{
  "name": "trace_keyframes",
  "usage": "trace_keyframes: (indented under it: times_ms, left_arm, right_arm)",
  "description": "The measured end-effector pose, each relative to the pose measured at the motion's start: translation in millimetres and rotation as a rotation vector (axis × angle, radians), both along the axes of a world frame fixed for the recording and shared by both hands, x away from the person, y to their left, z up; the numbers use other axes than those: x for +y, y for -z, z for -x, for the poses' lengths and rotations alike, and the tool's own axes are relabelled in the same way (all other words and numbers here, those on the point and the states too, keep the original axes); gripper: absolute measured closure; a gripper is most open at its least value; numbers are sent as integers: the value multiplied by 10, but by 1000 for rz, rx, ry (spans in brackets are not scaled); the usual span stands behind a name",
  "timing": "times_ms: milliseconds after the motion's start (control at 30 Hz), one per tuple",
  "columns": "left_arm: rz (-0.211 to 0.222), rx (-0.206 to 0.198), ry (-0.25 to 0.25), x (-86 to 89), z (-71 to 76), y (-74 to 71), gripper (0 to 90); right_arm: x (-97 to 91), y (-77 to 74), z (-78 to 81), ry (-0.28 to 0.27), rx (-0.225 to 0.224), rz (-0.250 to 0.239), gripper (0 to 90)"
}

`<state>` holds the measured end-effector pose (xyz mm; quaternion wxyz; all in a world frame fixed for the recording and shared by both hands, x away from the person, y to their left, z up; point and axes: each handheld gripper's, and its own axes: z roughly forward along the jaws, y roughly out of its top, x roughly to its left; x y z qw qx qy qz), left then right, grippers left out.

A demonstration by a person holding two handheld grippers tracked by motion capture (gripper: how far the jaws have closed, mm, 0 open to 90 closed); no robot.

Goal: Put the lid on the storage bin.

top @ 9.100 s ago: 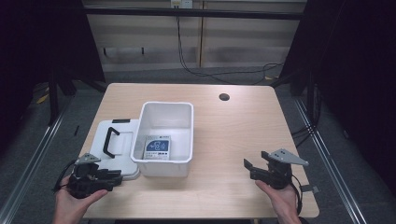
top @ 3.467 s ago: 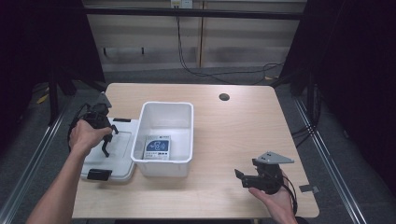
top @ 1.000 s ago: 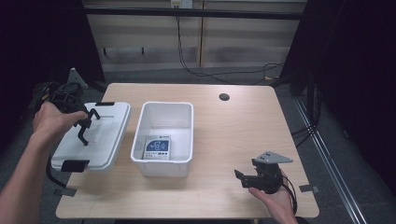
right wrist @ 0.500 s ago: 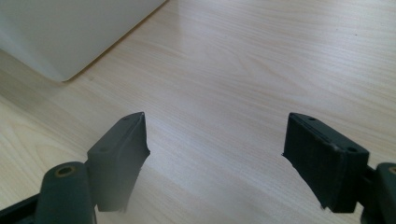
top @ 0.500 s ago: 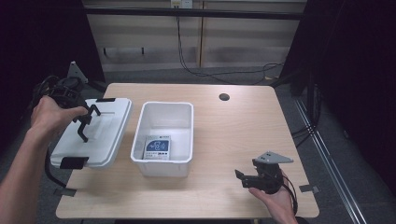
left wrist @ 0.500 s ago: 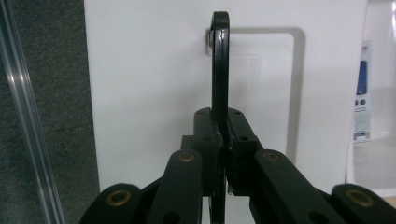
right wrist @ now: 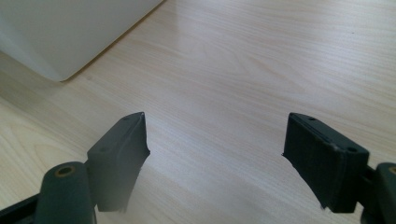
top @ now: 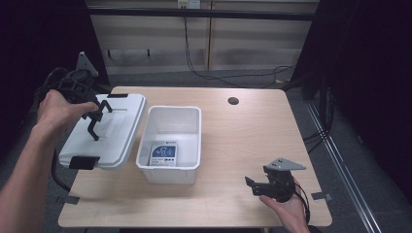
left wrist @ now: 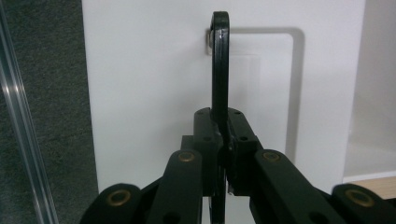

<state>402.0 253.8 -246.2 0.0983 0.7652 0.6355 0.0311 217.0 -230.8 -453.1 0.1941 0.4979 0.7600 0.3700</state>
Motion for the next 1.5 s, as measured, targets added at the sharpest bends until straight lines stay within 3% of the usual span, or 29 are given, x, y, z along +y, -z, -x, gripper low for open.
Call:
trace_keyframes:
  times_ms: [233, 333, 500, 667, 700, 800, 1133, 1500]
  left_arm:
    - [10, 19, -35, -283, -72, 58, 850]
    - [36, 17, -60, -350, -80, 58, 850]
    - [32, 29, -105, -461, -84, 81, 849]
    - [34, 26, -82, -630, -100, 81, 849]
    - [57, 28, -68, -678, -103, 63, 849]
    - [66, 28, -62, -731, -102, 65, 849]
    - [92, 42, -123, -881, -111, 129, 849]
    - [123, 52, -108, -1030, -121, 136, 849]
  right_arm:
    - [-6, -1, 3, -1, -2, 1, 210]
    - [-6, 0, 4, -3, -3, 1, 210]
    - [-2, -1, 3, -4, -1, 1, 211]
    - [-5, -1, 7, -6, -5, 0, 210]
    - [-7, 1, 3, -5, -1, -2, 210]
    - [-5, -1, 6, -7, -5, -3, 210]
    - [-7, 1, 4, -8, -1, -5, 210]
    - [-11, 1, 5, -9, 0, -9, 210]
